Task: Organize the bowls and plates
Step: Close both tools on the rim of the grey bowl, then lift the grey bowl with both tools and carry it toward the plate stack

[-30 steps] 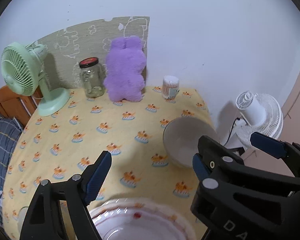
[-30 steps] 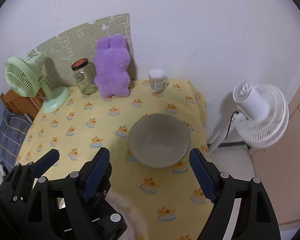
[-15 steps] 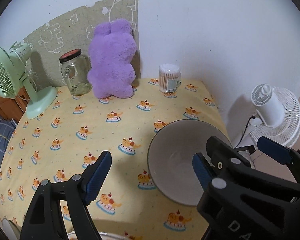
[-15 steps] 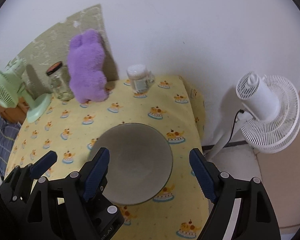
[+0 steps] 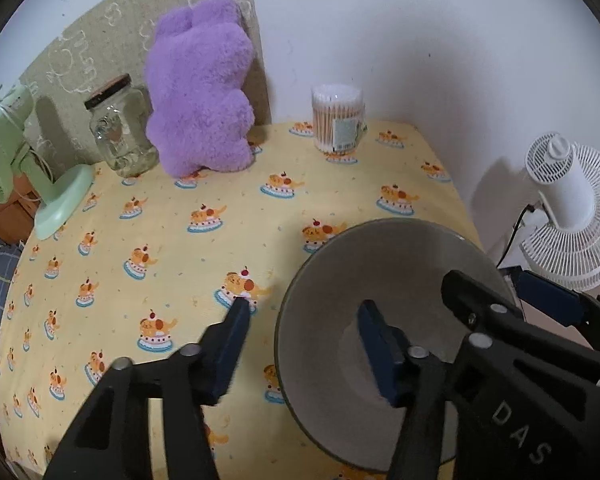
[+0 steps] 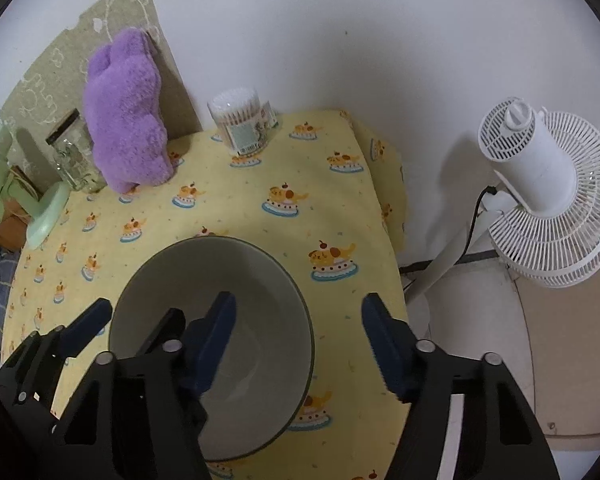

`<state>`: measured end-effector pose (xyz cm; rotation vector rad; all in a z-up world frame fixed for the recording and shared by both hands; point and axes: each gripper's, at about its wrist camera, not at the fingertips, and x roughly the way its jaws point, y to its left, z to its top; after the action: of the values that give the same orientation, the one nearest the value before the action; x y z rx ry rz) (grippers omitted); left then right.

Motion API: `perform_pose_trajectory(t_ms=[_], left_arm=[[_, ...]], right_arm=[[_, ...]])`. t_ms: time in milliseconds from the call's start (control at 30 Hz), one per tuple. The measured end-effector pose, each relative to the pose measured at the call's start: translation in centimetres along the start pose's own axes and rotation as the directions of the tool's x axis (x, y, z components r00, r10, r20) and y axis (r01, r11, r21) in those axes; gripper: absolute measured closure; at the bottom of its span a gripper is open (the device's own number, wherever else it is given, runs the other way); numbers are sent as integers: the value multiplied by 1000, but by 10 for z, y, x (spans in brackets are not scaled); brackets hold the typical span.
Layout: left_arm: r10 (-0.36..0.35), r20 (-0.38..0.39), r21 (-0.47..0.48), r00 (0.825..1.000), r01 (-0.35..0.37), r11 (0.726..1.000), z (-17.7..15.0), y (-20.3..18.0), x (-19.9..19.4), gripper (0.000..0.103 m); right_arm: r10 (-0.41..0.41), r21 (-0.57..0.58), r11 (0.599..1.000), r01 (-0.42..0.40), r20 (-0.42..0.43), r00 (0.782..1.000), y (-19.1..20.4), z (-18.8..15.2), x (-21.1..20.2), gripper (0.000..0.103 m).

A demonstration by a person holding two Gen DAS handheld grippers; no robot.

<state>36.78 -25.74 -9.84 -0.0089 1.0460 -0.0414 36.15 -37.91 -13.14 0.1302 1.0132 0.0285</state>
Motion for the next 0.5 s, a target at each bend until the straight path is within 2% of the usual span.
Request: perform_pose_trajectory(t_ms=[133,200,300,500], left_arm=[[6,-13,-6,1000,-6,1000,1,1,5,62],[1,-22,-9,1000,-1,1000,1,1,6,67],[-8,-31,-4,999,8,1000,1,0,6,74],[-14,-48,-12,999,14,1000,0,1,8,75]], right_arm=[[-11,7,1000,11,-14,1000,-1,-1,4,57],[-21,7,1000,21,-13,1000,-1,-1,3,72],[-15,-8,1000,15,-14,1000,3,-3,3,84],[-43,-24,999,43,-13,999,7,-5,1,84]])
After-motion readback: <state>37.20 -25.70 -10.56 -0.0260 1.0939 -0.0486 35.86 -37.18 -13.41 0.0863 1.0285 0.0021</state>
